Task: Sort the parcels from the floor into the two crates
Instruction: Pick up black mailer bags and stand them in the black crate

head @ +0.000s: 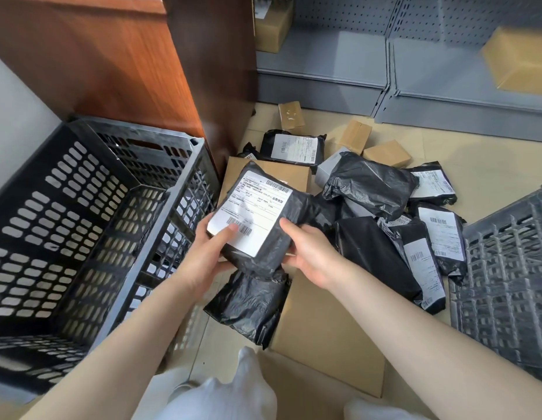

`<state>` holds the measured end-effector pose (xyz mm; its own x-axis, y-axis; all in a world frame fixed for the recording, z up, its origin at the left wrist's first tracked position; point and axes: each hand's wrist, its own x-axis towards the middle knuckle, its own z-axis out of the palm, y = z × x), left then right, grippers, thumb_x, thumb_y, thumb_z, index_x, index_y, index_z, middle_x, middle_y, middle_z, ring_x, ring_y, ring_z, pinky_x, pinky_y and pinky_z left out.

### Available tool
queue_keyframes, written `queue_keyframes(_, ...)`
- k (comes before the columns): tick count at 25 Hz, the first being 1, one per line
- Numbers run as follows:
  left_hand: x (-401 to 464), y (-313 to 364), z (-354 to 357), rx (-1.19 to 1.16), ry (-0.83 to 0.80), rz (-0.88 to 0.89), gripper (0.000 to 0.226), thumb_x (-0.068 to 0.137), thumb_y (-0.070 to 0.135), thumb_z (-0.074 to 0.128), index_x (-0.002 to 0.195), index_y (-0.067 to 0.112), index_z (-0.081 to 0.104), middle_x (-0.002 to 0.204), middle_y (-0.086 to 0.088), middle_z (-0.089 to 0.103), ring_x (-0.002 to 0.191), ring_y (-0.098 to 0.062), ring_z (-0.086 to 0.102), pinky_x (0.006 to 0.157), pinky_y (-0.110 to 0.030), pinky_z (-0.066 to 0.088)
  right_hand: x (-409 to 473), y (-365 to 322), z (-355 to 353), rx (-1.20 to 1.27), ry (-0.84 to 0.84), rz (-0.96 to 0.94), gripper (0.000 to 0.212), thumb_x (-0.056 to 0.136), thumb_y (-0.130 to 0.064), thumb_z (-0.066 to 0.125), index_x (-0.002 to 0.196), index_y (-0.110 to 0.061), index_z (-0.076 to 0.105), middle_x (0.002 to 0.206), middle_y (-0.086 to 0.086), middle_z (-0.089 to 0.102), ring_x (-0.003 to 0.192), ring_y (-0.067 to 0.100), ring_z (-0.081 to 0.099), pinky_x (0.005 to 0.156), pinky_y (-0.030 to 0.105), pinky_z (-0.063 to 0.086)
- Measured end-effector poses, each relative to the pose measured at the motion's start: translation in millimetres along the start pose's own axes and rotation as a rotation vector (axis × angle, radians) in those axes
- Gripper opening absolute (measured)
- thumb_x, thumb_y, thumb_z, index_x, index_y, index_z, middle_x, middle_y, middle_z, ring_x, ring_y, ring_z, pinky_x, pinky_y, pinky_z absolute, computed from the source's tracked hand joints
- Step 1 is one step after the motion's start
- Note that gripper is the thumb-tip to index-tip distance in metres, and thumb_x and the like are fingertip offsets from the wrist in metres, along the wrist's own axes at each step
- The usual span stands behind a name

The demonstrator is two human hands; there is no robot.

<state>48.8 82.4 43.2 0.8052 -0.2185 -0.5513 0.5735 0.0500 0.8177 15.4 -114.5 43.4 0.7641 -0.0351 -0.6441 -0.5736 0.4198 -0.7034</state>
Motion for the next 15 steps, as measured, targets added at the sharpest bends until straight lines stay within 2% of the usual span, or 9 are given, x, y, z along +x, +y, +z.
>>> queue_keyframes(4, -5.3, 33.1, -33.9, -0.011, 0.05, 0.068, 0.046, 0.091, 0.017, 0.065, 0.132, 0.027, 0.046, 0.12, -0.002, 0.07, 0.102, -0.02, 0.071, 0.071, -0.033, 0.059, -0.8, -13.4, 42.2, -0.045, -0.089, -0.047, 0.037, 0.099, -0.032, 0.057, 0.129, -0.01, 0.058, 0.116, 0.003, 0.072, 0.098, 0.018, 0.071, 0.081, 0.033, 0.059)
queue_keyframes(7, -10.2, 56.6, -62.3, -0.058, 0.087, 0.144, 0.04, 0.096, 0.008, 0.053, 0.132, 0.025, 0.05, 0.12, 0.0, 0.07, 0.109, -0.021, 0.068, 0.082, -0.037, 0.055, 3.4, -21.6, 74.9, -0.172, -0.094, -0.066, 0.045, 0.097, -0.05, 0.051, 0.126, -0.016, 0.056, 0.106, 0.004, 0.073, 0.092, 0.019, 0.072, 0.074, 0.03, 0.059)
queue_keyframes(9, -10.7, 71.9, -85.4, -0.108, 0.15, 0.18, 0.04, 0.097, 0.006, 0.048, 0.133, 0.023, 0.05, 0.121, 0.0, 0.07, 0.106, -0.019, 0.069, 0.083, -0.036, 0.055, 10.1, -24.6, 98.0, -0.204, -0.091, -0.099, 0.047, 0.097, -0.055, 0.046, 0.125, -0.018, 0.054, 0.105, 0.007, 0.071, 0.096, 0.024, 0.071, 0.083, 0.037, 0.059)
queue_keyframes(12, -10.3, 93.3, -124.5, -0.137, 0.268, 0.221, 0.038, 0.096, 0.006, 0.049, 0.13, 0.022, 0.051, 0.113, 0.001, 0.073, 0.096, -0.015, 0.072, 0.069, -0.028, 0.059, 20.2, -20.4, 134.3, -0.377, -0.077, -0.267, 0.041, 0.101, -0.048, 0.044, 0.128, -0.019, 0.051, 0.112, 0.0, 0.062, 0.104, 0.017, 0.062, 0.097, 0.039, 0.053)
queue_keyframes(15, -3.5, 103.2, -165.7, -0.199, 0.389, 0.226, 0.036, 0.095, 0.007, 0.05, 0.128, 0.021, 0.053, 0.109, 0.002, 0.074, 0.088, -0.012, 0.073, 0.069, -0.027, 0.061, 27.2, -7.9, 159.1, -0.613, -0.015, -0.527, 0.035, 0.101, -0.033, 0.051, 0.13, -0.015, 0.051, 0.124, -0.001, 0.057, 0.11, 0.011, 0.053, 0.098, 0.026, 0.046)
